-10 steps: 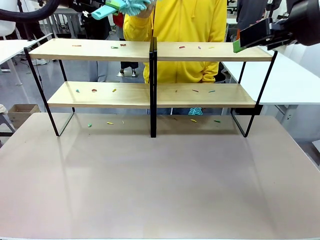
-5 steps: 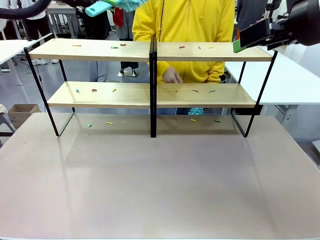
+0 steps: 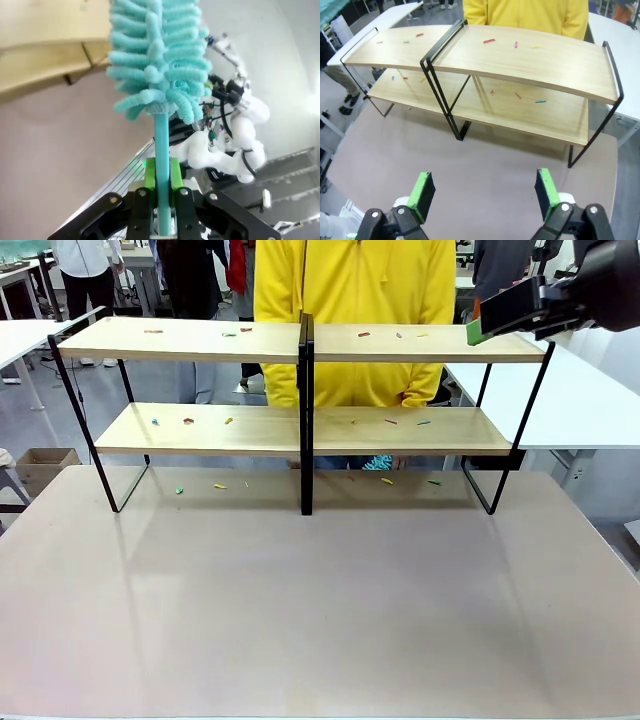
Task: Clean the shelves.
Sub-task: Pick up the Duster when the human hands it over, then clean a randomly selected level of the Shelf with the Duster.
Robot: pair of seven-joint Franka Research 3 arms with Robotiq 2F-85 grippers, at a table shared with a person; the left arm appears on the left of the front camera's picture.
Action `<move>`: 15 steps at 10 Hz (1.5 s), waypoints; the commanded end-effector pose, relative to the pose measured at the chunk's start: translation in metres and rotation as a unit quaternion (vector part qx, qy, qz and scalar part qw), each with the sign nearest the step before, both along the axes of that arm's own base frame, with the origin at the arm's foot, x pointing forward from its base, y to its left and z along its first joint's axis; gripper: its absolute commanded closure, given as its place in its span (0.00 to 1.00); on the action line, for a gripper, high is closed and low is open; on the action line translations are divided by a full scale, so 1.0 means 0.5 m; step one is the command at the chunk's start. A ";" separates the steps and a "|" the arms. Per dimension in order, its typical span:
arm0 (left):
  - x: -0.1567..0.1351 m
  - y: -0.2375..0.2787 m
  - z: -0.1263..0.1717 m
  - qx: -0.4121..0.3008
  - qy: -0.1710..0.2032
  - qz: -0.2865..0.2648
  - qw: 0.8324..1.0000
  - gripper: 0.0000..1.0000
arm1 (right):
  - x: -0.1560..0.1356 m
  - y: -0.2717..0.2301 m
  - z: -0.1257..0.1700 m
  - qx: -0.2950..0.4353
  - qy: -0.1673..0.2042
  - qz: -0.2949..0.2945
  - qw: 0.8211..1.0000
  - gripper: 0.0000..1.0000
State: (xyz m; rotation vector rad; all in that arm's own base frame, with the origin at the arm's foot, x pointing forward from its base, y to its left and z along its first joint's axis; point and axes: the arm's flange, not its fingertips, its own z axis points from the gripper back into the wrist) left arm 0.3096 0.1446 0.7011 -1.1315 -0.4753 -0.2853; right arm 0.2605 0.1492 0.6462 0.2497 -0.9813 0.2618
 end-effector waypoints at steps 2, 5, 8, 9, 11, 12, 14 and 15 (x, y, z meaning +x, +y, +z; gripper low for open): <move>-0.130 0.220 -0.056 -0.045 -0.011 0.106 0.993 1.00 | 0.000 -0.001 0.000 0.001 0.000 0.000 1.000 0.00; -0.194 0.262 -0.066 -0.046 0.001 0.121 0.992 1.00 | 0.000 -0.001 0.000 0.001 0.000 0.000 1.000 0.00; -0.194 0.262 -0.066 -0.046 0.001 0.121 0.992 1.00 | 0.000 -0.001 0.000 0.001 0.000 0.000 1.000 0.00; -0.194 0.262 -0.066 -0.046 0.001 0.121 0.992 1.00 | 0.000 -0.001 0.000 0.001 0.000 0.000 1.000 0.00; -0.194 0.262 -0.066 -0.046 0.001 0.121 0.992 1.00 | 0.000 -0.001 0.000 0.001 0.000 0.000 1.000 0.00; -0.194 0.262 -0.066 -0.046 0.001 0.121 0.992 1.00 | 0.000 -0.001 0.000 0.001 0.000 0.000 1.000 0.00; -0.185 0.257 -0.071 -0.054 0.005 0.127 0.990 0.87 | 0.000 -0.001 0.000 0.001 0.000 0.000 1.000 0.00; -0.190 0.218 -0.033 -0.042 0.032 0.163 0.985 0.87 | 0.000 -0.001 0.000 0.001 0.000 0.000 1.000 0.00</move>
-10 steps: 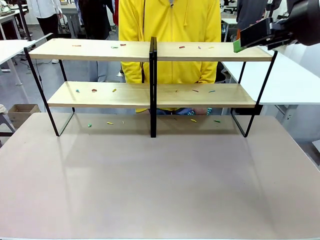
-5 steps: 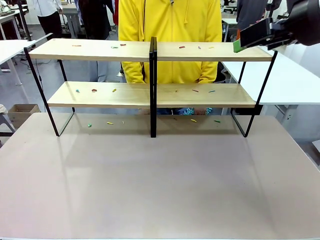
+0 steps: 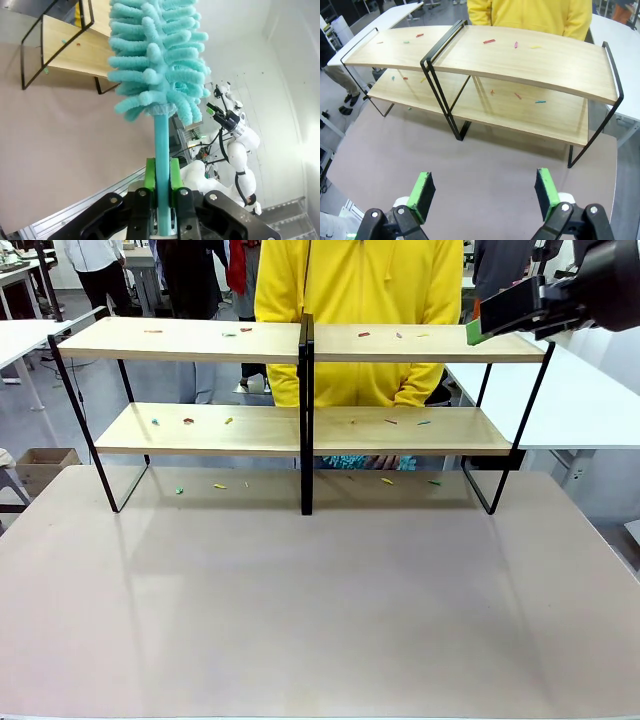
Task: Clean the shelves.
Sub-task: Clean a randomly selected level of the Shelf with the Duster.
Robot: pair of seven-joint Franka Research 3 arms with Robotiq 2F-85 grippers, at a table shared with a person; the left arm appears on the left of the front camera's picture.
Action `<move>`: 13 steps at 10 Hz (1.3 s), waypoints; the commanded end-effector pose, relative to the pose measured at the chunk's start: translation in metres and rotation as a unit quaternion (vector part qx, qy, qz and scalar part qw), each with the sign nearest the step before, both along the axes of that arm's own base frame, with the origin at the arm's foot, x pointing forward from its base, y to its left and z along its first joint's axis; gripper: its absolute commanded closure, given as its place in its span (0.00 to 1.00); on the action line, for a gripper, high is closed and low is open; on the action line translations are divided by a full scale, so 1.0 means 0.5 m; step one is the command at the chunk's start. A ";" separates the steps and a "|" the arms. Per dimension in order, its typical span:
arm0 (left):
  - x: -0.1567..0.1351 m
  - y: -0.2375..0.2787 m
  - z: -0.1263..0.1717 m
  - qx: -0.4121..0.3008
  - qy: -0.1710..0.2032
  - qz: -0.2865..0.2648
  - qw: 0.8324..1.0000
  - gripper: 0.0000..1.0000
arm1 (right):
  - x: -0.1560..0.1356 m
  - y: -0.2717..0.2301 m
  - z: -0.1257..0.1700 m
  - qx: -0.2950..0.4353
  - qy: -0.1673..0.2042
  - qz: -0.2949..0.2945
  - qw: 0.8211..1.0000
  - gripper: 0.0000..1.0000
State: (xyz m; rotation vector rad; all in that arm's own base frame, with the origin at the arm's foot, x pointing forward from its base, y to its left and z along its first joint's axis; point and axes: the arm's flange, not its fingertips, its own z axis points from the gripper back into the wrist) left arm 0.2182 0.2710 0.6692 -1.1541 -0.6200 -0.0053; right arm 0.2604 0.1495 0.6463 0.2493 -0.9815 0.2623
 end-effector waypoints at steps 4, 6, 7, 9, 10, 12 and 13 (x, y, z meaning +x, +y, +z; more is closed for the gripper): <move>0.103 -0.441 0.138 -0.027 0.116 0.049 0.992 0.87 | 0.000 -0.001 0.000 0.001 0.000 0.000 1.000 0.00; 0.146 -0.643 0.103 0.011 0.143 0.069 0.987 0.87 | 0.000 -0.001 0.000 0.001 0.000 0.000 1.000 0.00; 0.157 -0.691 0.107 -0.018 0.155 0.076 0.985 0.87 | 0.000 -0.001 0.000 0.001 0.000 0.000 1.000 0.00; 0.140 -0.690 0.104 0.018 0.148 0.070 0.986 0.87 | 0.000 -0.001 0.000 0.001 0.000 0.000 1.000 0.00; 0.140 -0.690 0.104 0.018 0.148 0.070 0.986 0.87 | 0.000 -0.001 0.000 0.001 0.000 0.000 1.000 0.00; 0.154 -0.717 0.102 -0.003 0.163 0.064 0.985 0.87 | 0.000 -0.001 0.000 0.001 0.000 0.000 1.000 0.00; 0.147 -0.747 0.126 -0.020 0.087 0.029 0.996 0.87 | 0.000 -0.001 0.000 0.001 0.000 0.000 1.000 0.00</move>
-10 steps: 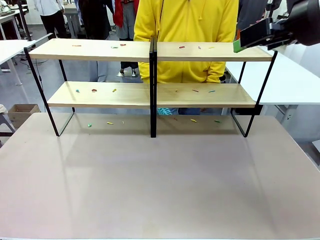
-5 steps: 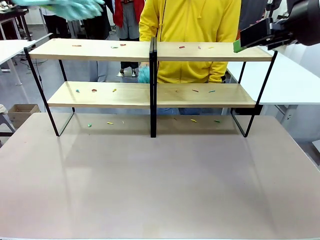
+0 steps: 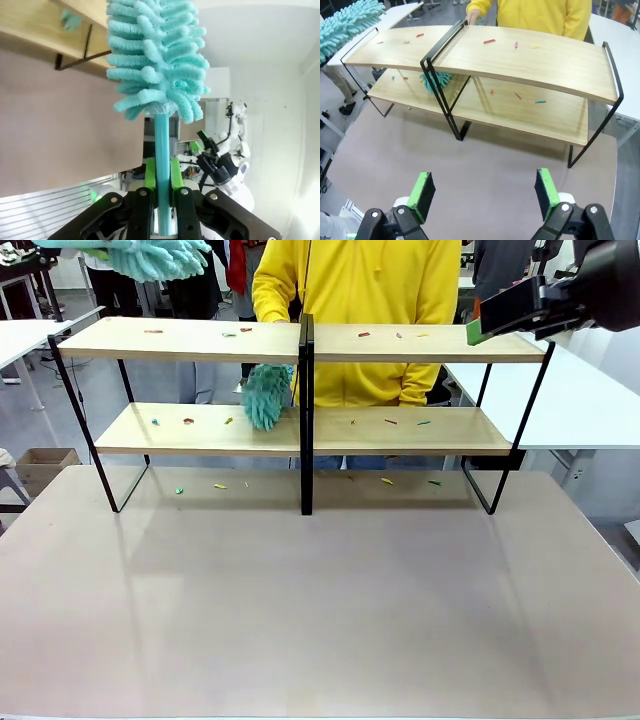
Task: Clean the shelves.
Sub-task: Clean a randomly selected level of the Shelf with the Duster.
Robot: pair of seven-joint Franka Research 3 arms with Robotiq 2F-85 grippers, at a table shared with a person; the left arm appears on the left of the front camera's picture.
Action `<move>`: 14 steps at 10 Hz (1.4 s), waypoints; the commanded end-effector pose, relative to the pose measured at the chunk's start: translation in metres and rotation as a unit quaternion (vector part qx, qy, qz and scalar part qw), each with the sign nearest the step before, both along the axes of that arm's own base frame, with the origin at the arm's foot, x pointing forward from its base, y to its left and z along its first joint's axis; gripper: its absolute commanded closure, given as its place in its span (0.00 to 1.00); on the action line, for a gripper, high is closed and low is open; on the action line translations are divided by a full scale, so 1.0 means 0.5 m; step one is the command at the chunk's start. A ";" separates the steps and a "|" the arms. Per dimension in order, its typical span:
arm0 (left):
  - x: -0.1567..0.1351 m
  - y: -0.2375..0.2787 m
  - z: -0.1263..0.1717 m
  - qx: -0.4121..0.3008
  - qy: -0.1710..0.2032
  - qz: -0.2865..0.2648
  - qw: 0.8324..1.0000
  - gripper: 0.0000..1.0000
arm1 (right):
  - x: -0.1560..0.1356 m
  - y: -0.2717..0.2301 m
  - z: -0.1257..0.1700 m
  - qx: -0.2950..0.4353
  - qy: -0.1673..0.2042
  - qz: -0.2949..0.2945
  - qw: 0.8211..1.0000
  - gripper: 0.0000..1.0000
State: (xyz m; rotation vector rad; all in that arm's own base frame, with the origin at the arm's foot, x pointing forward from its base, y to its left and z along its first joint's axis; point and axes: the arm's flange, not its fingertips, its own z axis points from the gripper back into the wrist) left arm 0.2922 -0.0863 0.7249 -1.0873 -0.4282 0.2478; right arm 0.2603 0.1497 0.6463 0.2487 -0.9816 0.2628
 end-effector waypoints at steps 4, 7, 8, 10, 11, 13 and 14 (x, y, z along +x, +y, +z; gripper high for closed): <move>0.095 -0.248 0.106 0.029 -0.137 -0.069 0.988 0.87 | 0.000 -0.002 0.000 0.002 0.000 0.000 1.000 0.00; 0.187 -0.398 0.068 0.100 -0.124 -0.065 0.985 0.87 | 0.000 -0.002 0.000 0.002 0.000 0.000 1.000 0.00; 0.208 -0.439 0.037 0.123 -0.108 -0.070 0.984 0.87 | 0.000 -0.002 0.000 0.002 0.000 0.000 1.000 0.00; 0.221 -0.501 -0.030 0.185 -0.104 -0.043 0.976 0.87 | 0.000 -0.002 0.000 0.002 0.000 0.000 1.000 0.00; 0.222 -0.517 -0.055 0.214 -0.091 -0.040 0.972 0.87 | 0.000 -0.002 0.000 0.002 0.000 0.000 1.000 0.00; 0.225 -0.549 -0.084 0.269 -0.106 -0.038 0.956 0.87 | 0.000 -0.002 0.000 0.002 0.000 0.000 1.000 0.00; 0.234 -0.564 -0.091 0.288 -0.087 -0.040 0.953 0.87 | 0.000 -0.002 0.000 0.002 0.000 0.000 1.000 0.00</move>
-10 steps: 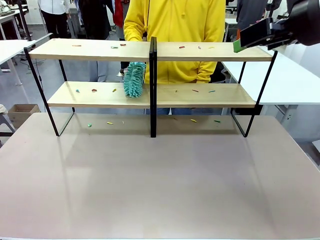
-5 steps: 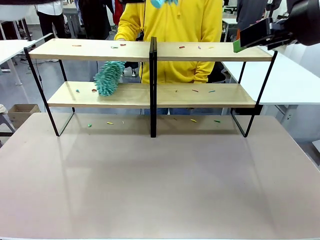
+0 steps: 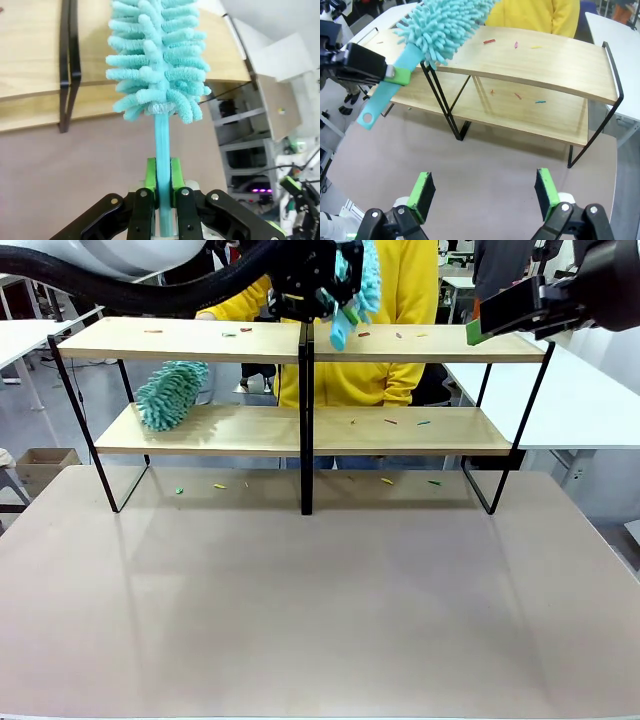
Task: Clean the shelves.
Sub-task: Clean a randomly selected level of the Shelf with the Duster.
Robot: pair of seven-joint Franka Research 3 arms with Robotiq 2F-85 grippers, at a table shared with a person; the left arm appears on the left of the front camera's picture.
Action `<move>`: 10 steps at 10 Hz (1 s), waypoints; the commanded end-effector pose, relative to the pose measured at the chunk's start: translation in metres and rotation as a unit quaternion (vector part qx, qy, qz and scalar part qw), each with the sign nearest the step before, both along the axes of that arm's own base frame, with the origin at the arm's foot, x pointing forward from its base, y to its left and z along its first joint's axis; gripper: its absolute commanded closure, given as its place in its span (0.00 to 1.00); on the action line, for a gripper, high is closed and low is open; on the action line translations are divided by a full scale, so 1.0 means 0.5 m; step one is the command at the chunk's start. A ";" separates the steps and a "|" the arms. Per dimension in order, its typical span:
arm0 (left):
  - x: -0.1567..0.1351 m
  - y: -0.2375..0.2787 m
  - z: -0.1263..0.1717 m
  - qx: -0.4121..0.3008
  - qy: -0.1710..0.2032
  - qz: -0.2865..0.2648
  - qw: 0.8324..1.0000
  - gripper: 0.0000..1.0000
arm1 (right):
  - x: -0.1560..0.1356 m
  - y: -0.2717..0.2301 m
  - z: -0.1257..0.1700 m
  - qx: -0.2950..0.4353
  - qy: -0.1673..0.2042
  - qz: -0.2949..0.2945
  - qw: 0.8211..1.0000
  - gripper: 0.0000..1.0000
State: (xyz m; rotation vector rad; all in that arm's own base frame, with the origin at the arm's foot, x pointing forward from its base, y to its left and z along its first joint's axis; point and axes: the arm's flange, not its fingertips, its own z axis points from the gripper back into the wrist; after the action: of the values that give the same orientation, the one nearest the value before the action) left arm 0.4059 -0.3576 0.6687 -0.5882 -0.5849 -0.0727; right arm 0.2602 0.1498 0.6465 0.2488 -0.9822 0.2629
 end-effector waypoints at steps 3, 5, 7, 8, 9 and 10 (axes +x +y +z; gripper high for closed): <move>0.054 -0.033 0.020 0.052 0.075 0.041 0.995 0.87 | 0.000 -0.002 -0.001 0.002 0.001 0.000 1.000 0.00; 0.063 -0.034 0.015 0.055 0.082 0.005 0.995 0.87 | 0.000 -0.002 -0.001 0.002 0.001 0.000 1.000 0.00; 0.074 -0.036 0.010 0.060 0.092 -0.009 0.994 0.87 | 0.000 -0.002 -0.001 0.002 0.001 0.000 1.000 0.00; 0.078 -0.044 0.004 0.061 0.094 -0.028 0.993 0.87 | 0.000 -0.002 -0.001 0.002 0.001 0.000 1.000 0.00; 0.077 -0.052 0.000 0.055 0.099 -0.058 0.992 0.87 | 0.000 -0.002 -0.001 0.002 0.001 0.000 1.000 0.00; 0.074 -0.057 -0.003 0.048 0.111 -0.092 0.988 0.87 | 0.000 -0.002 -0.001 0.002 0.001 0.000 1.000 0.00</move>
State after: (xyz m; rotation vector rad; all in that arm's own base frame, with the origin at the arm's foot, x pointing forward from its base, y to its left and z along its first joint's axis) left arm 0.4422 -0.3934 0.6630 -0.5081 -0.3562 -0.1348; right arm 0.2603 0.1498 0.6465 0.2487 -0.9820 0.2629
